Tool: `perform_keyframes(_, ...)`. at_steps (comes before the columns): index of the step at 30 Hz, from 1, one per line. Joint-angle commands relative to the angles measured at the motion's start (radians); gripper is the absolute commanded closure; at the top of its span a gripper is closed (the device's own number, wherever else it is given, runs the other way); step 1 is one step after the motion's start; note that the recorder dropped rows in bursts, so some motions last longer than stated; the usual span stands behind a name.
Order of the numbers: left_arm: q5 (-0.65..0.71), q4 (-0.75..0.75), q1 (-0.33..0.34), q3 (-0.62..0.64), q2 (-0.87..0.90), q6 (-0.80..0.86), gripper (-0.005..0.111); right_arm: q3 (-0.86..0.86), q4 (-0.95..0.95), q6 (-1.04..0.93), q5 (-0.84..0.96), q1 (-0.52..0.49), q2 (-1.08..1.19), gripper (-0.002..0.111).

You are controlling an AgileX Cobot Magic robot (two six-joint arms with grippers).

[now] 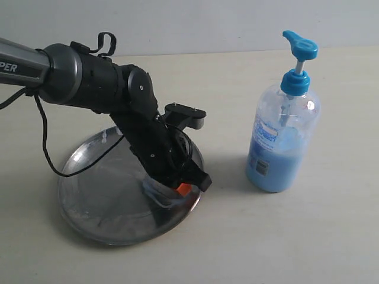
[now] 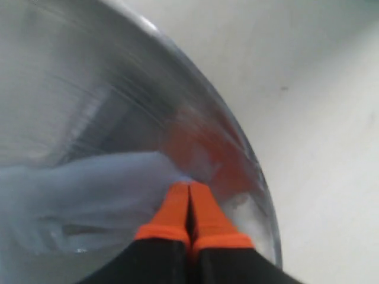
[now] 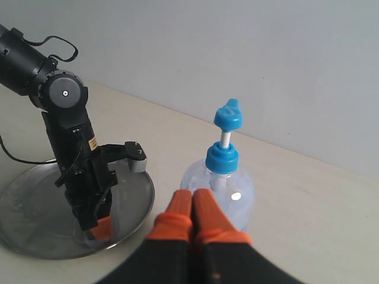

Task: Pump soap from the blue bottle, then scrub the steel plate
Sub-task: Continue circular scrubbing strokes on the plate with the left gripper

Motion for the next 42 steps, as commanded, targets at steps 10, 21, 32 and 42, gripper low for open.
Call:
perform_keyframes(10, -0.157, 0.116, 0.015, 0.005, 0.0, -0.122, 0.107, 0.008, -0.004, 0.0, -0.013, -0.001, -0.006, 0.108)
perform_keyframes(21, -0.05, 0.176, 0.081, 0.005, 0.0, -0.218, 0.107, 0.008, -0.004, 0.0, -0.009, -0.001, -0.006, 0.108)
perform_keyframes(32, 0.06, 0.162, 0.075, 0.005, 0.0, -0.258, 0.107, 0.008, -0.004, 0.0, -0.009, -0.001, -0.006, 0.108)
perform_keyframes(42, 0.09, 0.044, 0.075, 0.005, 0.0, -0.226, 0.107, 0.008, -0.004, 0.0, -0.009, -0.001, -0.006, 0.108)
